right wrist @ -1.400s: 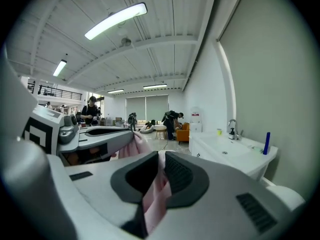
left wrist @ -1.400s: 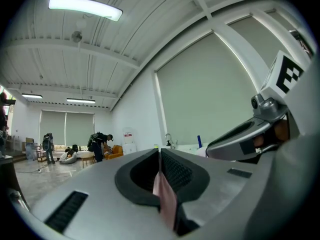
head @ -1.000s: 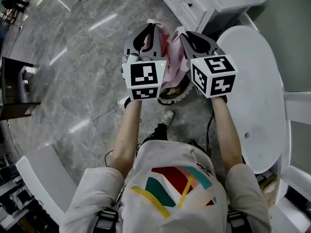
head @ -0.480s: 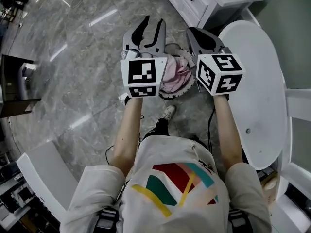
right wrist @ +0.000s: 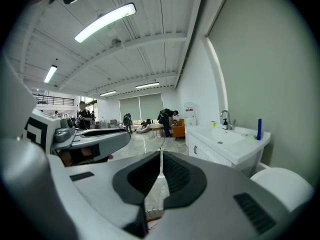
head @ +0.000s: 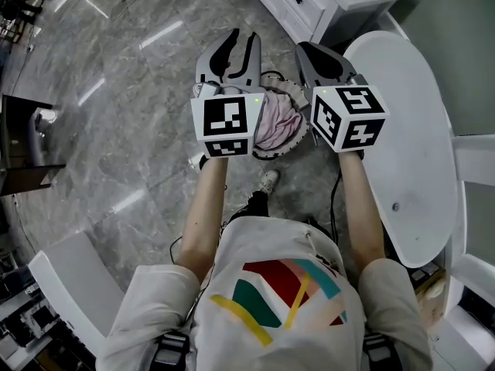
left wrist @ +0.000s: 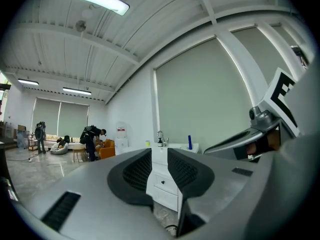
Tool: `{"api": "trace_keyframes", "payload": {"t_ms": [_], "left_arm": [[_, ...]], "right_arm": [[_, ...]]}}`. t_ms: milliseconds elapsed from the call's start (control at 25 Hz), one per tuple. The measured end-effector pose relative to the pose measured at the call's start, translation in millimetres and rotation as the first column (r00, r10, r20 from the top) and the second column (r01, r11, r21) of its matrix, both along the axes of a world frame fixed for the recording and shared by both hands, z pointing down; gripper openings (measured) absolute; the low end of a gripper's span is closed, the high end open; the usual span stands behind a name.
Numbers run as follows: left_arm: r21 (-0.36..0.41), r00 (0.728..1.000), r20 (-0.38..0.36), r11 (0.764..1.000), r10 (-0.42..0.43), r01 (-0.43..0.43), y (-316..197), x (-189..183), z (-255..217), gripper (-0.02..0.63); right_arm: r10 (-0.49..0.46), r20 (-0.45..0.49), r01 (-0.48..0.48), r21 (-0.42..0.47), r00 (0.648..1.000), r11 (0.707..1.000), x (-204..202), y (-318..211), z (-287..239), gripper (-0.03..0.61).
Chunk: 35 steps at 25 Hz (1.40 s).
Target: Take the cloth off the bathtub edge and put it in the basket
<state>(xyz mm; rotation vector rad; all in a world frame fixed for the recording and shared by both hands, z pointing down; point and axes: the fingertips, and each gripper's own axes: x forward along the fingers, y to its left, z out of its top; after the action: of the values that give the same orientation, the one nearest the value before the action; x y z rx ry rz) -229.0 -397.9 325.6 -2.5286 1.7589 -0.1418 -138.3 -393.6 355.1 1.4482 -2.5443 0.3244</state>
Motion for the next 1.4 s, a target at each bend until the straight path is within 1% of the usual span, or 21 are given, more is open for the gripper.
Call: {"api": "trace_keyframes", "payload": {"t_ms": [80, 240, 320, 400, 520, 680, 760, 800, 840, 960, 1040, 1120, 1240, 1320, 1400], "left_arm": [[0.005, 1.000, 0.001, 1.000, 0.010, -0.010, 2, 4, -3, 0.109], [0.036, 1.000, 0.009, 0.999, 0.028, -0.029, 7, 12, -18, 0.078], [0.057, 0.999, -0.003, 0.997, 0.045, -0.045, 12, 18, -32, 0.064], [0.076, 0.996, -0.022, 0.994, 0.082, -0.081, 17, 31, -49, 0.051], [0.121, 0.982, -0.049, 0.977, 0.180, -0.173, 24, 70, -77, 0.046], [0.179, 0.958, -0.042, 0.946, 0.283, -0.271, 47, 127, -110, 0.040], [0.192, 0.937, -0.044, 0.923, 0.346, -0.332, 63, 164, -124, 0.034], [0.202, 0.921, -0.047, 0.907, 0.387, -0.370, 73, 185, -131, 0.034], [0.214, 0.901, -0.052, 0.886, 0.430, -0.411, 85, 207, -138, 0.031], [0.244, 0.829, -0.064, 0.815, 0.555, -0.526, 129, 268, -156, 0.020], [0.252, 0.792, -0.070, 0.779, 0.606, -0.574, 162, 299, -164, 0.018], [0.263, 0.751, -0.080, 0.741, 0.655, -0.618, 194, 327, -172, 0.017], [0.275, 0.679, -0.091, 0.674, 0.728, -0.686, 241, 364, -182, 0.017], [0.268, 0.644, -0.098, 0.643, 0.759, -0.717, 269, 381, -186, 0.017], [0.258, 0.616, -0.108, 0.621, 0.780, -0.740, 294, 395, -187, 0.017]], "right_arm": [[0.006, 0.001, -0.006, 0.011, 1.000, 1.000, 2, 2, -4, 0.025], [0.024, 0.001, -0.024, 0.045, 1.000, 0.999, 9, 8, -20, 0.025], [0.041, 0.002, -0.041, 0.076, 0.999, 0.996, 16, 15, -35, 0.025], [0.074, 0.001, -0.073, 0.125, 0.997, 0.990, 30, 25, -56, 0.025], [0.164, 0.002, -0.160, 0.218, 0.986, 0.963, 69, 44, -95, 0.025], [0.279, 0.033, -0.274, 0.322, 0.960, 0.906, 126, 83, -147, 0.025], [0.350, 0.042, -0.340, 0.372, 0.936, 0.864, 161, 110, -171, 0.025], [0.389, 0.043, -0.374, 0.396, 0.920, 0.839, 180, 126, -181, 0.025], [0.429, 0.042, -0.405, 0.419, 0.903, 0.812, 199, 143, -191, 0.025], [0.545, 0.039, -0.494, 0.482, 0.838, 0.724, 252, 201, -215, 0.025], [0.607, 0.047, -0.541, 0.511, 0.794, 0.668, 281, 241, -225, 0.025], [0.666, 0.060, -0.587, 0.536, 0.744, 0.607, 307, 281, -234, 0.025], [0.750, 0.084, -0.651, 0.565, 0.656, 0.507, 339, 343, -244, 0.025], [0.792, 0.093, -0.684, 0.571, 0.604, 0.454, 356, 379, -247, 0.025], [0.831, 0.093, -0.712, 0.574, 0.549, 0.406, 371, 411, -245, 0.025]]}}
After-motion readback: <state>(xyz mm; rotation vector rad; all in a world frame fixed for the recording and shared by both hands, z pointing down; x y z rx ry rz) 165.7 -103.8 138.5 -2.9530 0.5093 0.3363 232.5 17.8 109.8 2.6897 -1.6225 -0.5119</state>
